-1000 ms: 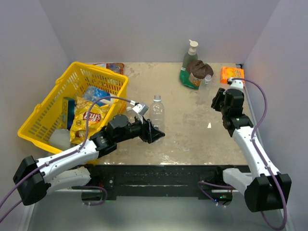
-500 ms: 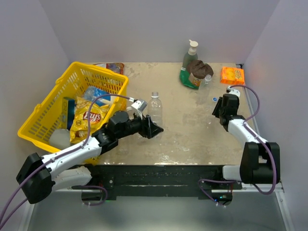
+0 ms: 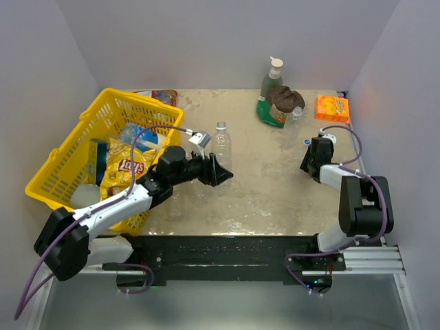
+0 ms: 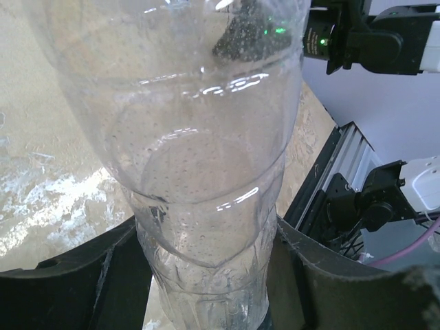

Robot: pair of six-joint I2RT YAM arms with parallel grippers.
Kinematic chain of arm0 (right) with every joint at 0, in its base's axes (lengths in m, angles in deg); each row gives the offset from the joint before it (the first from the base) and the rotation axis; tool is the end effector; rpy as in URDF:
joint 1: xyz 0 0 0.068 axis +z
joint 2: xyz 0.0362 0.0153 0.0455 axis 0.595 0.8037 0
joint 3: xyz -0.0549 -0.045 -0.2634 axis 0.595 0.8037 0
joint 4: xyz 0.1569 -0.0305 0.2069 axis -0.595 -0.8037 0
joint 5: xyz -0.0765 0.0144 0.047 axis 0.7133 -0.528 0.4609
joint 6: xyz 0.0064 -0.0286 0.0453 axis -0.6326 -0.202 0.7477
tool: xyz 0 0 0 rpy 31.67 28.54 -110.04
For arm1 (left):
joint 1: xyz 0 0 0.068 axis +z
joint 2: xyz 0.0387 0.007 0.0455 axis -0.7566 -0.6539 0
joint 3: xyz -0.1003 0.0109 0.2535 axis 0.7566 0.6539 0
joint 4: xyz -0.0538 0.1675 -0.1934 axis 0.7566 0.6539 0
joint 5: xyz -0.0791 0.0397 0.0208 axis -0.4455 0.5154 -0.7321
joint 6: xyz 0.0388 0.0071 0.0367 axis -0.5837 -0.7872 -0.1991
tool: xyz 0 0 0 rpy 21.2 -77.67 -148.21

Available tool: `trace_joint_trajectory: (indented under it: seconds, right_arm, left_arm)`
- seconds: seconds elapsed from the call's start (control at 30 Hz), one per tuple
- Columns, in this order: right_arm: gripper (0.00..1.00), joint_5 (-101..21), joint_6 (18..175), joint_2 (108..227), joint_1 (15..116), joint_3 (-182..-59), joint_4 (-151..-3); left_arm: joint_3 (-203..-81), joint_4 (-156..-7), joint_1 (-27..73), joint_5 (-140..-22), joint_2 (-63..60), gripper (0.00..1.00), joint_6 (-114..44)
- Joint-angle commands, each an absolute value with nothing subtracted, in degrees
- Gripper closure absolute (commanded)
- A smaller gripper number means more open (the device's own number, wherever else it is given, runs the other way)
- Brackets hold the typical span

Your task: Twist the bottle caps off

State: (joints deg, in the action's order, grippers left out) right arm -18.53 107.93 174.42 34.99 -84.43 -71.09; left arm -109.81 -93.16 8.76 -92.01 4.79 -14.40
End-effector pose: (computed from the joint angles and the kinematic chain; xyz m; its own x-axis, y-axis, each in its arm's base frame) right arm 0.2968 -0.0166 0.1582 -0.5940 0.3154 -0.7401 0.4047 0.9122 0.0639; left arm 0.2000 -0.1853 0.2650 -0.6184 -0.1276 -0.7755 0.6193 0.5283 -0.5808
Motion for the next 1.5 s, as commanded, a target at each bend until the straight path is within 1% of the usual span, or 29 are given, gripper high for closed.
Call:
trace_joint_trajectory:
  seconds: [0.0, 0.2, 0.47, 0.5, 0.53, 0.6, 0.7, 0.8, 1.3, 1.43, 1.47]
  right_arm:
    - [0.84, -15.64, 108.67, 176.41, 34.93, -85.75, -66.94]
    - [0.82, -13.54, 108.58, 177.47, 34.93, -86.80, -66.41]
    - [0.73, -12.65, 108.76, 179.49, 34.93, -88.73, -67.82]
    - [0.71, -12.73, 108.76, 179.49, 34.93, -88.65, -67.91]
    - [0.67, -12.65, 108.76, 179.49, 34.84, -88.64, -67.82]
    - [0.62, -12.73, 108.58, 179.40, 34.93, -88.56, -67.65]
    - [0.52, -12.82, 108.32, 179.05, 34.93, -88.29, -67.21]
    - [0.47, -13.26, 108.14, 178.61, 34.93, -87.85, -66.77]
    - [0.42, -14.40, 107.35, 177.82, 34.84, -87.24, -65.97]
    - [0.40, -14.41, 107.09, 175.28, 34.93, -89.17, -69.04]
    - [0.39, -13.97, 106.65, 172.83, 34.84, -90.30, -70.01]
  left_arm:
    - [-113.53, -97.35, 9.96, -94.81, 3.01, 0.64, -16.39]
    - [-114.49, -97.70, 11.02, -95.68, 1.43, 0.63, -16.39]
    - [-115.90, -98.14, 11.72, -97.18, -0.42, 0.63, -16.48]
    - [-115.90, -98.23, 11.81, -97.27, -0.42, 0.63, -16.48]
    - [-115.82, -98.23, 11.81, -97.27, -0.42, 0.64, -16.48]
    - [-115.90, -98.23, 11.81, -97.35, -0.33, 0.63, -16.48]
    - [-115.73, -98.14, 11.90, -97.62, -0.33, 0.63, -16.48]
    - [-115.73, -97.97, 11.90, -97.71, -0.16, 0.63, -16.57]
    - [-114.15, -97.00, 12.08, -96.30, 2.83, 0.63, -16.39]
    - [-115.20, -94.90, 12.07, -96.39, 3.10, 0.63, -18.49]
    - [-115.90, -94.19, 12.08, -96.21, 3.01, 0.63, -19.20]
